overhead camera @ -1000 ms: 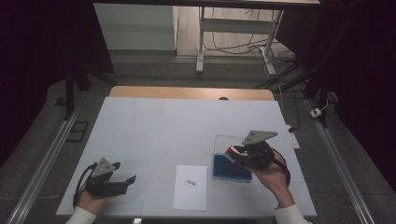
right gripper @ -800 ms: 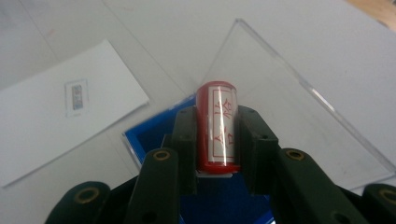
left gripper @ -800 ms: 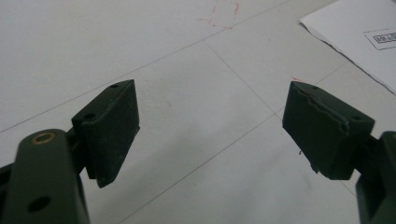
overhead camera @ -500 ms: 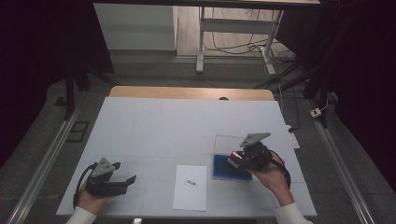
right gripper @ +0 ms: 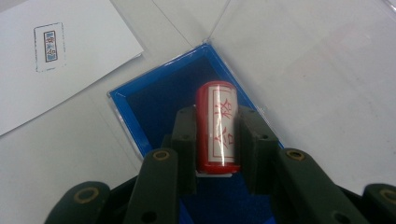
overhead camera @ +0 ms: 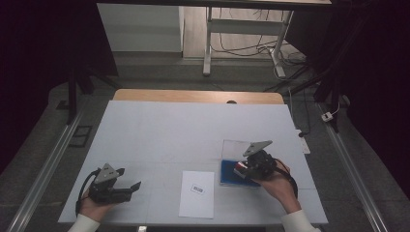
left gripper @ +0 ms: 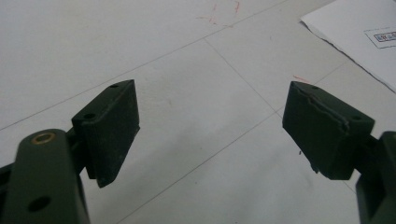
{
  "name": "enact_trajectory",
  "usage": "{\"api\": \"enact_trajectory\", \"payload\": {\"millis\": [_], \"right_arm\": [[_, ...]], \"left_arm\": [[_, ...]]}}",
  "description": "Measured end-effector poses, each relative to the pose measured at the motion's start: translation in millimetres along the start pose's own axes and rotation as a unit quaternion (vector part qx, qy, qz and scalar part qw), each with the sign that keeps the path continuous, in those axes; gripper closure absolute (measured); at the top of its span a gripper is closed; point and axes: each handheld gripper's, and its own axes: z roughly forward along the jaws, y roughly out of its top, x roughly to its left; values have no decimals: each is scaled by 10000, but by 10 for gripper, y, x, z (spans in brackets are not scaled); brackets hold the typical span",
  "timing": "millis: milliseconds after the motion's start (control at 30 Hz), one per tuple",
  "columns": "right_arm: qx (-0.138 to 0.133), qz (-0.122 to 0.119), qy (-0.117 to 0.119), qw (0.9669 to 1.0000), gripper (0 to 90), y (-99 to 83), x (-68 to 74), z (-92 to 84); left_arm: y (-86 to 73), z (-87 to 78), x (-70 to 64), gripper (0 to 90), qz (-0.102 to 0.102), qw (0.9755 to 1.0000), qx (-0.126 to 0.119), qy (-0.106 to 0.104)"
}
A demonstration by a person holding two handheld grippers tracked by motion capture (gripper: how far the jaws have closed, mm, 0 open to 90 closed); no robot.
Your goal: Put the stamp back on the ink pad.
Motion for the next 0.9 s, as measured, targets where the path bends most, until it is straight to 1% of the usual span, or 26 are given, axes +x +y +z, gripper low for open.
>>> {"api": "enact_trajectory", "payload": {"millis": [233,267,333,433,533,567,667,733,833,900], "right_arm": [[-4,-34,-25,10000,694,-2,4,0],[-18,-29,-21,10000,680,-3,5,-1],[-72,21,-58,10000,600,-2,4,-17],[-282,182,-59,9994,515,-3,-8,-75],[-472,268,-55,9985,464,-13,-21,-140],[-581,286,-47,9979,452,-21,-27,-169],[-793,362,-99,9961,431,-55,-20,-247],[-954,353,-165,9947,425,-100,-11,-295],[-1097,399,-230,9929,420,-202,19,-365],[-1210,455,-303,9911,420,-288,28,-417]], "left_arm": [[1,2,-2,189,7,10000,5,8],[0,2,-1,189,7,10000,6,12],[-1,1,2,189,-1,10000,3,7],[-4,-1,12,189,-19,10000,1,15],[-8,-2,20,189,-49,10000,-4,23],[-9,-3,21,189,-51,10000,-7,24],[-13,-9,23,189,-41,10000,-8,36],[-11,-15,21,189,-53,10000,-20,33],[-11,-31,13,188,-66,10000,-50,36],[-17,-40,14,188,-76,9999,-51,42]]}}
